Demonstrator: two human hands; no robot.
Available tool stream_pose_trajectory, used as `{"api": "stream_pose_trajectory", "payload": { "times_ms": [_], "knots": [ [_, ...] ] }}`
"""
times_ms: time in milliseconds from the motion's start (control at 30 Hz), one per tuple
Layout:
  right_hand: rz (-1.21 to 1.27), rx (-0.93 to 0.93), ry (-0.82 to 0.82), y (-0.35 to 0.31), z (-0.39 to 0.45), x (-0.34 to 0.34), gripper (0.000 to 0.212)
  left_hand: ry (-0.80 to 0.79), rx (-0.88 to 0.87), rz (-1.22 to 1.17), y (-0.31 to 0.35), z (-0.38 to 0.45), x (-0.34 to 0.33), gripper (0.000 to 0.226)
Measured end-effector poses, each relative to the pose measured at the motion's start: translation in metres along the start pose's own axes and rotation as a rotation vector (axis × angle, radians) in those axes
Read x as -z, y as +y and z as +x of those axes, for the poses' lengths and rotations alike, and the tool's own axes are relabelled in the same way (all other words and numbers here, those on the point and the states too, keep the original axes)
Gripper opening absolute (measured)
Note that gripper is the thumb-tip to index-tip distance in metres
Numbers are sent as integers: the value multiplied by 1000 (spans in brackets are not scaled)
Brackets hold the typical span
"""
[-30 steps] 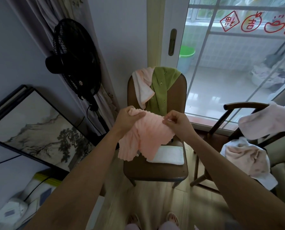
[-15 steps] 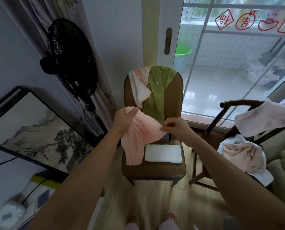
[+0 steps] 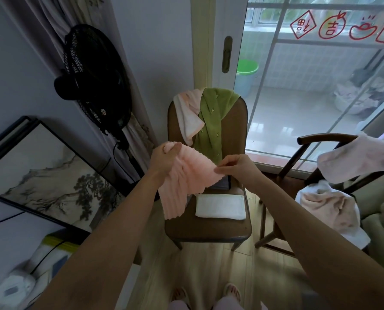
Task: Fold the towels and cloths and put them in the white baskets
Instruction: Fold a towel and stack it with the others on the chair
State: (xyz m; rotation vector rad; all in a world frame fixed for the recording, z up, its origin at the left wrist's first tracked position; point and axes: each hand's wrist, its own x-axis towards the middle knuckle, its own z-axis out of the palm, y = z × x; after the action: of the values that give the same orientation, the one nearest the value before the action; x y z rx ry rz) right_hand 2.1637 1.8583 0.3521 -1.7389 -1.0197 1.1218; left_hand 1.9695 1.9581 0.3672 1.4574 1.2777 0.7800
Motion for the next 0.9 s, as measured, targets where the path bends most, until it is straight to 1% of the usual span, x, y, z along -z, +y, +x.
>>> {"api": "stream_pose_trajectory", "payload": {
  "times_ms": [100,200,267,400,500,567,633,700,833,900],
  "knots": [
    [-135,60,-80,-1,1,-3,18,-19,6,-47,2,0,1,21],
    [-218,96,-94,-2,3,-9,17,-61,-6,-38,4,0,1,22],
    [-230,100,-77,-1,4,-11,15,-79,8,-72,5,1,2,25],
    [-221,99,-36,0,6,-13,14,-28,-3,-72,4,4,5,21],
    [-212,131,42,-1,8,-11,15,13,8,-57,-3,5,8,18],
    [-233,187,102,-2,10,-9,18,23,43,-65,-3,5,8,18],
    [-269,230,136,-3,13,-7,15,9,79,-116,0,5,7,19],
    [-306,245,146,-5,14,-5,10,-4,93,-97,3,3,7,18],
    [-327,218,141,-7,14,-3,10,-59,66,-70,1,2,12,14],
    [-327,201,147,-7,13,-3,10,-79,77,-89,0,4,12,17]
  ]
}}
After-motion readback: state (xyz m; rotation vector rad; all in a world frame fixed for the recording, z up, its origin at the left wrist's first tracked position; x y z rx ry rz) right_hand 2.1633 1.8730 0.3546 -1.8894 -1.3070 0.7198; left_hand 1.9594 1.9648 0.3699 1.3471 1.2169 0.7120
